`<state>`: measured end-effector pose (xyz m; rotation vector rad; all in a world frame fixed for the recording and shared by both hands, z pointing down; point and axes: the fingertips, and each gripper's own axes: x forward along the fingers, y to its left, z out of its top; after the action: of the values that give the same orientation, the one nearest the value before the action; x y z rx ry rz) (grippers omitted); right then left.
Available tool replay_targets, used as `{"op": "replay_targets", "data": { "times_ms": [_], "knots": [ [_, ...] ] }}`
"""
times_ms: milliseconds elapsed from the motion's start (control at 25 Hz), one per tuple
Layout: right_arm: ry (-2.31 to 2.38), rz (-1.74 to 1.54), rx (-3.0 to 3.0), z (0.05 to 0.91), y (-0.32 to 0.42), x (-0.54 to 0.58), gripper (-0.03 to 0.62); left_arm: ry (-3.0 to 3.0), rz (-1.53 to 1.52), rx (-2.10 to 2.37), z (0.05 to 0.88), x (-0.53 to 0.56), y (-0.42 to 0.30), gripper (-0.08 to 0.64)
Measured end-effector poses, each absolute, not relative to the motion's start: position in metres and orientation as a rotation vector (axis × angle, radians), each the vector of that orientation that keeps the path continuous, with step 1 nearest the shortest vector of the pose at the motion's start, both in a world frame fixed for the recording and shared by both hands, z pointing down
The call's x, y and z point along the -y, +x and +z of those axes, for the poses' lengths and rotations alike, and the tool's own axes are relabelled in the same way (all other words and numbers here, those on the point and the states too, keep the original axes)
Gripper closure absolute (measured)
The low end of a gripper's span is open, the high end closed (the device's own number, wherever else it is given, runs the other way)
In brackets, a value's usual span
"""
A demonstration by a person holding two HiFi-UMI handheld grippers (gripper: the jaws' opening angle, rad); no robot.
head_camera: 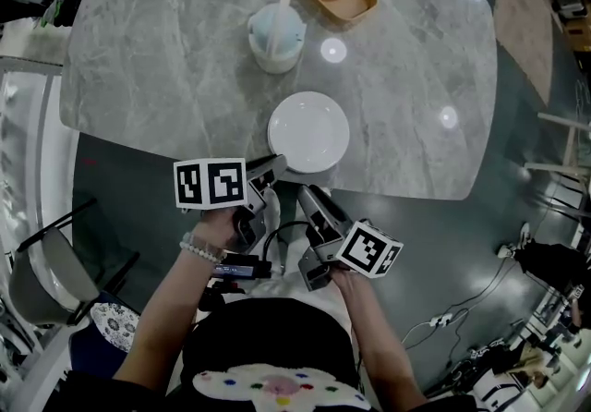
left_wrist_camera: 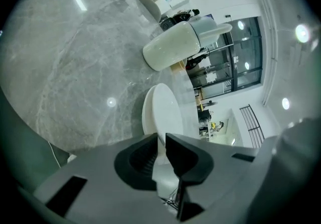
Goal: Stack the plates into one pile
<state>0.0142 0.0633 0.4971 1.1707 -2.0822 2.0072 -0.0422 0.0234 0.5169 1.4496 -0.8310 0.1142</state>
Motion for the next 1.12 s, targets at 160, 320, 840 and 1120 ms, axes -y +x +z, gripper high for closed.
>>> {"op": "replay_targets", "data": {
  "times_ms": [160, 320, 840, 1120],
  "knots": [
    [1.177, 1.951, 2.12, 0.496, 0.018, -0.06, 0.425, 1.48, 0.175, 0.79, 0.517, -0.027, -0.037, 0.418],
    [1.169, 1.902, 2.149, 0.492, 0.017, -0.057, 0.425, 1.545, 0.194, 0.745, 0.511, -0.025, -0.031, 0.354],
    [1.164, 1.688, 2.25, 0.476, 0.016, -0.044, 0.436, 1.759, 0.425, 0.794, 0.513, -0.029, -0.053, 0.303],
    [1.262, 1.165, 2.363, 0.445, 0.025, -0.017, 0.591, 1.946, 0.321, 1.067, 0.468, 0.01, -0.089, 0.505]
  ]
}}
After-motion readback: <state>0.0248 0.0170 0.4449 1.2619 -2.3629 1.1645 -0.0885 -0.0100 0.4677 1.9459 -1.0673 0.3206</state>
